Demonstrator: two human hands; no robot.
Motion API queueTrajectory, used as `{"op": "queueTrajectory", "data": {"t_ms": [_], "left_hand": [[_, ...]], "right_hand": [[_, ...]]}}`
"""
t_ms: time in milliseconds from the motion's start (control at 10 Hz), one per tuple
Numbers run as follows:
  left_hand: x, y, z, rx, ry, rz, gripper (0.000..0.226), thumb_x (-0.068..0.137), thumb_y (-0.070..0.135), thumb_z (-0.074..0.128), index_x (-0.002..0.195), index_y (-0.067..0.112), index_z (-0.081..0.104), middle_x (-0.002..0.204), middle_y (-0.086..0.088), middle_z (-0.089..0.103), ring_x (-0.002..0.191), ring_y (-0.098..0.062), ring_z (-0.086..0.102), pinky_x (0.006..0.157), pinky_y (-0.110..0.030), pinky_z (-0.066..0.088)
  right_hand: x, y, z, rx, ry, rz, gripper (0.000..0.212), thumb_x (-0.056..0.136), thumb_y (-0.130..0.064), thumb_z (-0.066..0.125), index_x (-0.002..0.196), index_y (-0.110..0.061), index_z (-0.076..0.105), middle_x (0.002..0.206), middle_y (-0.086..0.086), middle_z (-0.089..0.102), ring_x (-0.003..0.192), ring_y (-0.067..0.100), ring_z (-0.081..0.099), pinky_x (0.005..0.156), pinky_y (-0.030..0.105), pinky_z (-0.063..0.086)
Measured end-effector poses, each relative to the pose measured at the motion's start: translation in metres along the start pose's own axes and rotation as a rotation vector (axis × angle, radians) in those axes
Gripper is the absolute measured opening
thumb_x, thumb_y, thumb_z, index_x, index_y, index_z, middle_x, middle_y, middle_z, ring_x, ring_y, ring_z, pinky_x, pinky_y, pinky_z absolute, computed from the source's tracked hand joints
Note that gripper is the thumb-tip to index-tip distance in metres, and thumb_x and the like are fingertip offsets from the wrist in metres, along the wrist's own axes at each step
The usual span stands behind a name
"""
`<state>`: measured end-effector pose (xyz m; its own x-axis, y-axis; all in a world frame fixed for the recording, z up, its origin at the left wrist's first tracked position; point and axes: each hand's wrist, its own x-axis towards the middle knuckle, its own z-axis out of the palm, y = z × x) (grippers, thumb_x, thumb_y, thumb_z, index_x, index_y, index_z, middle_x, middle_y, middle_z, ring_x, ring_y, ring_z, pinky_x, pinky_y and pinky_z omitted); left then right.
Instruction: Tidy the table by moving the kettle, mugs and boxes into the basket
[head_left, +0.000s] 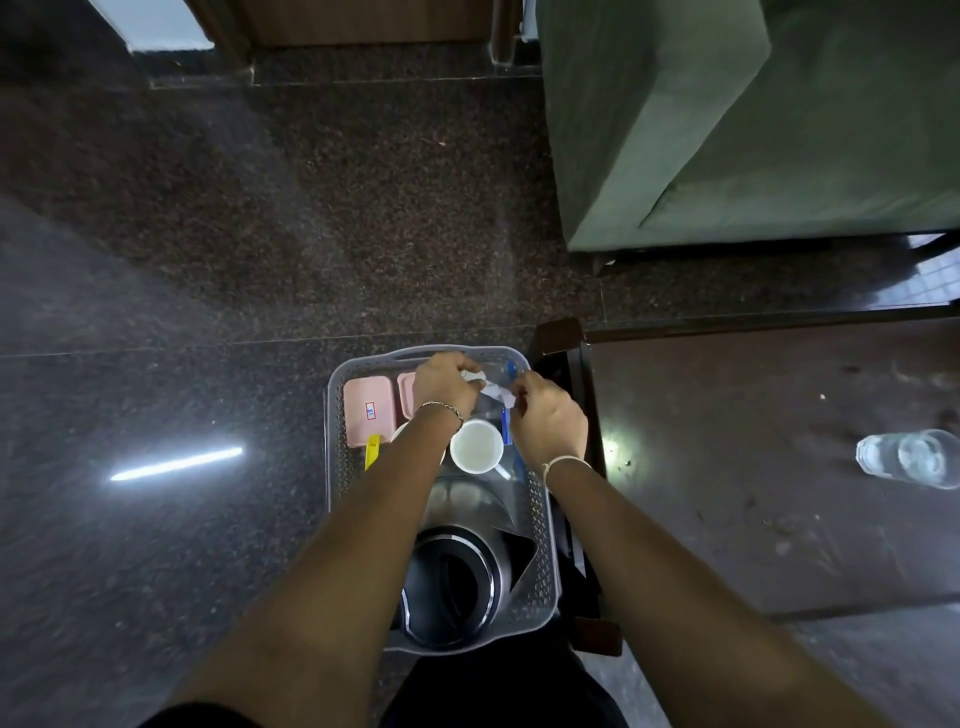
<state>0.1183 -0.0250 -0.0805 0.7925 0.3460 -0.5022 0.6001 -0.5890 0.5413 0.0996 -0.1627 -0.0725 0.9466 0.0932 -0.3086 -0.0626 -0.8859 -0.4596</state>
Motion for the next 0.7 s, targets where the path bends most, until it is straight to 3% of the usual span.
{"op": "queueTrajectory", "data": {"t_ms": [300, 700], "left_hand": [[-0.031, 0.000, -0.019, -0.014, 0.033, 0.038, 0.037, 0.082, 0.004, 0.062, 0.113, 0.023, 0.071, 0.126, -0.002, 0.065, 0.116, -0.023, 0.059, 0.099, -0.024, 0.041], [-0.136, 0.059, -0.016, -0.070, 0.219, 0.060, 0.030, 0.087, 0.017, 0.060, 0.116, 0.014, 0.065, 0.118, -0.007, 0.069, 0.111, -0.026, 0.062, 0.096, -0.029, 0.046]], "right_hand": [[-0.022, 0.012, -0.029, 0.061, 0.048, -0.049, 0.010, 0.086, -0.020, 0.055, 0.095, -0.021, 0.060, 0.098, 0.001, 0.068, 0.084, 0.029, 0.065, 0.066, 0.034, 0.050], [-0.083, 0.058, -0.113, 0.079, 0.080, -0.263, 0.010, 0.086, -0.021, 0.052, 0.094, -0.019, 0.059, 0.097, 0.001, 0.066, 0.087, 0.028, 0.063, 0.069, 0.035, 0.048]]}}
